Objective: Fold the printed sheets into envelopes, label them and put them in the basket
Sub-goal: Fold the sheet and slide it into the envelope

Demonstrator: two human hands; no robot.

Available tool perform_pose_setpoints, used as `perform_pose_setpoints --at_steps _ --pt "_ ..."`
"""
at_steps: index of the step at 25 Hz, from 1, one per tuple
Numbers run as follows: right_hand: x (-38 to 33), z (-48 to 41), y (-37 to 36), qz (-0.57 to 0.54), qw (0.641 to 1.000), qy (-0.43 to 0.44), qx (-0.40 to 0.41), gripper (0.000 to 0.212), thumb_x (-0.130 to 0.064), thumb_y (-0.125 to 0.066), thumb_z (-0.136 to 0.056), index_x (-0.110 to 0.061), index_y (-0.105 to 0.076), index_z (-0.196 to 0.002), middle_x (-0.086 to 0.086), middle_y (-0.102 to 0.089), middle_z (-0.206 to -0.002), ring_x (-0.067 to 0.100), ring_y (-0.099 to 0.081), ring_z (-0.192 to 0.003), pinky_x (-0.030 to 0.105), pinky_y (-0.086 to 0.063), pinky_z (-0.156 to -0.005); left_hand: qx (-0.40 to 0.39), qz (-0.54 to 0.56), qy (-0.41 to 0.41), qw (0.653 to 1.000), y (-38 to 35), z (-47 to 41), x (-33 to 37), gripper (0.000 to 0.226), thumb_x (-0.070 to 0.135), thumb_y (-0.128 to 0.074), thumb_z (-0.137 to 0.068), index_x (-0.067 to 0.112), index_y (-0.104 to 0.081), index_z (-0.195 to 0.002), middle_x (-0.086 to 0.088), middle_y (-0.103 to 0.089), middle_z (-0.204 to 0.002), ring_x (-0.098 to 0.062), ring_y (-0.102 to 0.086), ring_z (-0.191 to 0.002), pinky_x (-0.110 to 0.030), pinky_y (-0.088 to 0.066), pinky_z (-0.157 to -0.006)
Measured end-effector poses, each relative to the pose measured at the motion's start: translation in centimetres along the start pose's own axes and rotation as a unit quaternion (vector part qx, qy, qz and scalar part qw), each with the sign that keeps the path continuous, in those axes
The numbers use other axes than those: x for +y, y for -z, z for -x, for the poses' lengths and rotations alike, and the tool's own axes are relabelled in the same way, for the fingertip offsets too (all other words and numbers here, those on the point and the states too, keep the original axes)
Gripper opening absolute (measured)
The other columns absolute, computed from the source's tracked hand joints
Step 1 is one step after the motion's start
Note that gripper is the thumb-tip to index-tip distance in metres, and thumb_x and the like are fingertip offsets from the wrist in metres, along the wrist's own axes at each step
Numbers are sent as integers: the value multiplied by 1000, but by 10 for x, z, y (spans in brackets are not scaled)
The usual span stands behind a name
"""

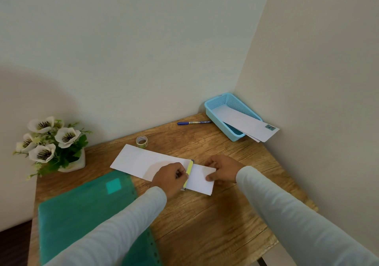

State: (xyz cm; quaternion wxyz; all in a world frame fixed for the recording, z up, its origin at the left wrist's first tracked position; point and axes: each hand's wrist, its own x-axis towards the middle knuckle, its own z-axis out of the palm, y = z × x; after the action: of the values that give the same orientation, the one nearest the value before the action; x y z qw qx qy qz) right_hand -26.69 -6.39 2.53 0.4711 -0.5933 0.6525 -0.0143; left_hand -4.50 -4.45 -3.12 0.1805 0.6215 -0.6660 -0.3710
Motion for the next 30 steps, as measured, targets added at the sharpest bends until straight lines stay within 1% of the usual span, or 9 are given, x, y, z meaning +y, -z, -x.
perform_pose_setpoints --at_steps 3,5,7,9,13,17,21,25,30 --pt "11 4 8 -37 999 -32 -23 41 -8 -77 -87 -32 -62 -117 4 -72 -104 20 -70 -84 36 -64 -80 3 -5 10 1000 0 -1 -5 17 32 -65 -95 32 -59 -78 12 -65 -86 -8 -59 -83 -35 -56 -82" --pt "11 4 5 -60 998 -24 -4 35 -8 -75 -87 -30 -63 -111 4 -73 -95 17 -67 -76 34 -62 -75 1 0 0 1000 -2 0 -2 16 31 -65 -94 32 -60 -78 12 -65 -85 -7 -59 -81 -35 -56 -79" --pt "7 1 -3 -79 997 -9 7 31 -7 -75 -87 -24 -64 -111 4 -73 -88 18 -66 -72 35 -59 -71 -1 5 -9 1000 -3 0 3 15 31 -66 -93 31 -61 -79 13 -65 -85 -6 -59 -81 -34 -55 -78" --pt "1 -2 -13 -112 993 16 13 31 -4 -75 -87 -17 -65 -113 6 -74 -87 20 -66 -71 36 -58 -70 -2 5 -21 1000 -4 1 6 16 30 -67 -92 32 -60 -78 13 -65 -85 -6 -58 -81 -33 -53 -76" --pt "-6 -7 -21 -205 978 38 24 33 -1 -77 -85 -15 -68 -113 11 -77 -95 20 -71 -74 35 -59 -71 4 14 -38 999 -3 2 5 17 31 -67 -93 32 -59 -78 12 -65 -82 -5 -58 -78 -33 -53 -73" --pt "2 -10 -23 -164 985 18 44 21 -4 -69 -90 -11 -69 -110 13 -77 -100 18 -70 -73 36 -59 -71 8 36 -35 999 1 1 5 17 30 -68 -93 33 -60 -78 14 -65 -84 -4 -58 -80 -31 -52 -75" --pt "2 -10 -27 -159 986 29 34 15 -4 -66 -90 -2 -71 -104 13 -77 -93 16 -70 -70 32 -57 -65 7 42 -44 998 1 3 7 15 31 -67 -93 34 -61 -80 14 -65 -86 -5 -58 -82 -27 -48 -72" --pt "-4 -9 -31 -194 980 29 37 12 -8 -68 -93 -6 -69 -105 13 -78 -90 15 -70 -64 27 -55 -55 13 48 -45 998 3 6 9 13 30 -67 -92 34 -62 -80 14 -66 -86 -6 -59 -83 -29 -50 -73" --pt "-5 -8 -32 -201 978 36 28 14 -13 -70 -92 -9 -66 -105 13 -78 -88 19 -71 -66 29 -54 -55 17 81 -64 995 7 10 17 10 29 -68 -91 32 -64 -82 13 -68 -85 -6 -62 -82 -35 -56 -77"
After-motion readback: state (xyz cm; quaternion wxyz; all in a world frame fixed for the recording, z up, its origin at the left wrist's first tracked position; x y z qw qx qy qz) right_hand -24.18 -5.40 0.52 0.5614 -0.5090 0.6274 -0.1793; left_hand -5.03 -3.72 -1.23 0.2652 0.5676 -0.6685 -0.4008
